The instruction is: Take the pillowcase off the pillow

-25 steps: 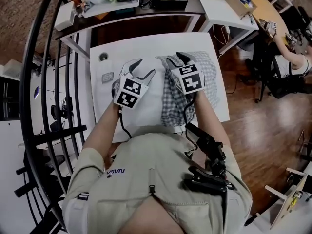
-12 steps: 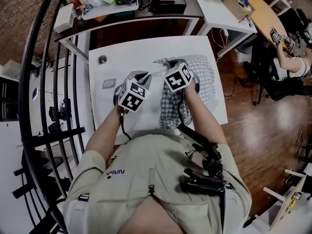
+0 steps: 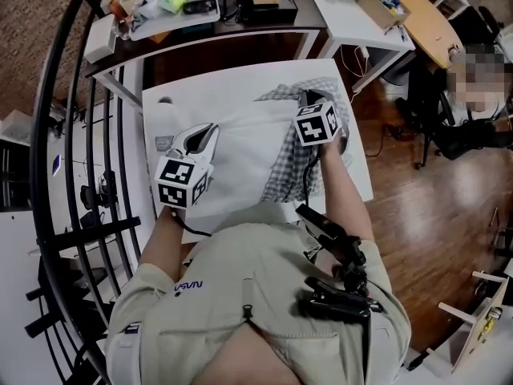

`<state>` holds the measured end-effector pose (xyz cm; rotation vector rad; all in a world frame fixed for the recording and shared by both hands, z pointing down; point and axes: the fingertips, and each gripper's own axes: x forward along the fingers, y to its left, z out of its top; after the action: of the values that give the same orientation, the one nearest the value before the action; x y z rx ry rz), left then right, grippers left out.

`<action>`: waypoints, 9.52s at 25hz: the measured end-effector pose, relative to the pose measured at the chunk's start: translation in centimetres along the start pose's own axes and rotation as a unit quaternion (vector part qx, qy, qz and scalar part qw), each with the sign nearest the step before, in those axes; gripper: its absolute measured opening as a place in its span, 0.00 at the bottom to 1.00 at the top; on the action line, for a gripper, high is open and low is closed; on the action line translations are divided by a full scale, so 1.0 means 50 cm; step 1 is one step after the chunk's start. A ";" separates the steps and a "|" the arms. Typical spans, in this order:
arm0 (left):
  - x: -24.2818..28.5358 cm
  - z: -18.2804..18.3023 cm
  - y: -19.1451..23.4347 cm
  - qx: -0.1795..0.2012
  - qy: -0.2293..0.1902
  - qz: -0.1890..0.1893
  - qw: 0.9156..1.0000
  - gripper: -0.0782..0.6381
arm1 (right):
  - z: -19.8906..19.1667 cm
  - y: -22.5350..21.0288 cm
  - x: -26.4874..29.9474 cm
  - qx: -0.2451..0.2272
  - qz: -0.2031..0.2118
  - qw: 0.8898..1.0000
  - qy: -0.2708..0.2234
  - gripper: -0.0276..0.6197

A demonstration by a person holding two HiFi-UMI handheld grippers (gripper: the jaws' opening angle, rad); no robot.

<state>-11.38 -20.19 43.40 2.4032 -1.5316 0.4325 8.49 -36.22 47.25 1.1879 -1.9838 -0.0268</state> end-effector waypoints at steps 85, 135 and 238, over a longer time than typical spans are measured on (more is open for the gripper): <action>0.331 -0.111 -0.155 0.125 0.211 -0.062 0.968 0.50 | -0.007 0.124 0.066 -0.071 0.217 0.974 0.015 0.40; 0.078 -0.315 -0.320 0.329 0.156 -0.041 0.931 0.23 | -0.382 0.312 -0.220 0.155 0.071 0.985 -0.009 0.19; 0.138 -0.233 -0.415 0.192 0.146 -0.095 0.966 0.27 | -0.462 0.150 -0.243 0.159 0.080 0.984 0.012 0.06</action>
<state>8.98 -13.07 55.59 2.5832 -1.1600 1.0718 20.68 -14.57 58.27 1.2130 -2.1090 0.3970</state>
